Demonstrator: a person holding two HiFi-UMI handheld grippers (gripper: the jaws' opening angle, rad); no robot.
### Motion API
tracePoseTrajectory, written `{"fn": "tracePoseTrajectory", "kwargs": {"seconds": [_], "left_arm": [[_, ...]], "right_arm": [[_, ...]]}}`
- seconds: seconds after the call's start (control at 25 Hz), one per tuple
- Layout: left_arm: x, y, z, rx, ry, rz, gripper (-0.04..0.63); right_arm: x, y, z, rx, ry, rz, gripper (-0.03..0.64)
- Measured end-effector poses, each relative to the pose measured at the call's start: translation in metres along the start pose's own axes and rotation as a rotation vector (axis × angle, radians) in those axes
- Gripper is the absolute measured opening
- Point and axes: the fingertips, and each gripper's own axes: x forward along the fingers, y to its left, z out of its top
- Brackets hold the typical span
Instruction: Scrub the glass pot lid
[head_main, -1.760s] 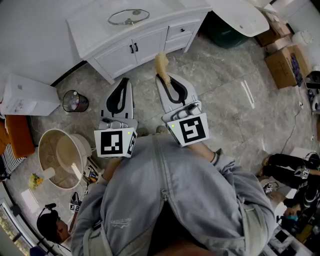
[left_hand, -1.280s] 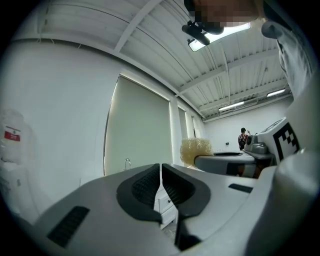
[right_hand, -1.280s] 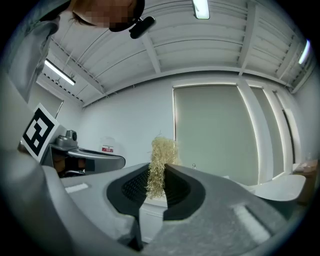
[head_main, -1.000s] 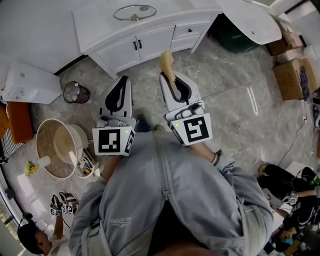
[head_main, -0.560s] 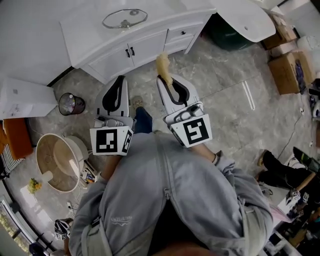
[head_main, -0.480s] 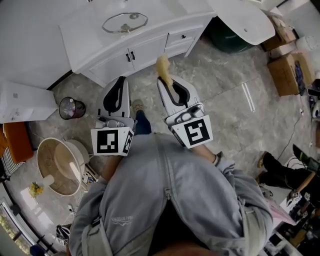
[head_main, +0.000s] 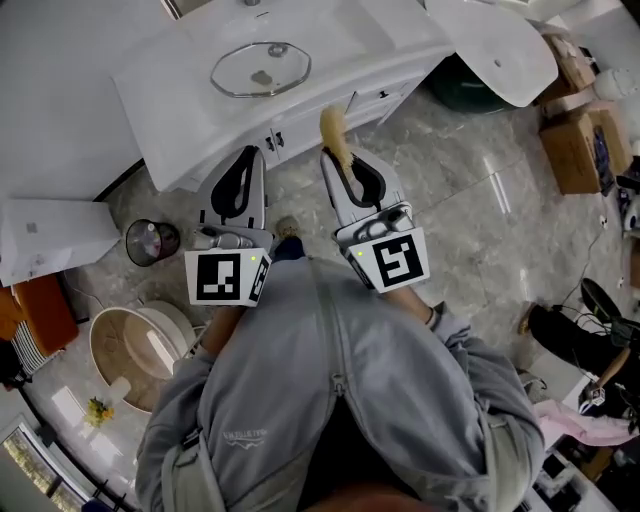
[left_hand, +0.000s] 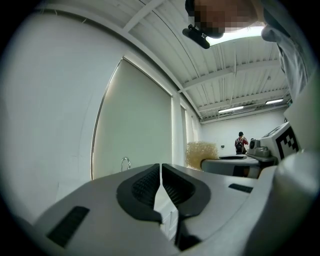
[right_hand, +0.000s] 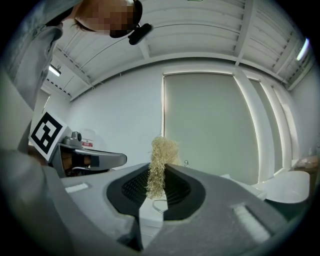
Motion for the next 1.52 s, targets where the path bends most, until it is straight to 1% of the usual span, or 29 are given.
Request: {"fn": "tracePoseTrajectory", "kwargs": {"seconds": [0.24, 0.44, 0.64, 0.76, 0.92, 1.04, 1.24, 1.32, 1.52], "left_arm": [[0.043, 0.039, 0.0, 0.0, 0.002, -0.043, 0.017], [0.059, 0.055, -0.005, -0.015, 0.011, -0.058, 0.017], [0.063, 0.068, -0.01, -0.033, 0.021, -0.038, 0.017], [0.064, 0.076, -0.012, -0.025, 0.024, -0.019, 0.017], [0.071, 0.093, -0.014, -0.021, 0.021, 0.034, 0.017], [0.086, 0.112, -0.013, -0.02, 0.019, 0.089, 0.017], [0.127, 0.14, -0.014, -0.03, 0.035, 0.167, 0.017], [0.144, 0.151, -0.018, -0.031, 0.05, 0.199, 0.017], [0.185, 0.179, -0.024, -0.044, 0.054, 0.283, 0.017]], "right_arm": [[0.05, -0.015, -0.003, -0.005, 0.004, -0.041, 0.048], [0.071, -0.018, -0.009, 0.004, 0.021, -0.049, 0.048], [0.088, -0.026, -0.01, 0.01, 0.03, -0.037, 0.048], [0.1, -0.028, -0.014, 0.027, 0.016, -0.013, 0.048], [0.127, -0.028, -0.015, 0.038, 0.0, 0.052, 0.048], [0.156, -0.033, -0.017, 0.012, -0.01, 0.119, 0.048], [0.211, -0.055, -0.022, -0.018, -0.005, 0.211, 0.048], [0.232, -0.066, -0.028, -0.008, 0.01, 0.242, 0.048], [0.281, -0.088, -0.042, 0.004, 0.041, 0.331, 0.048]]}}
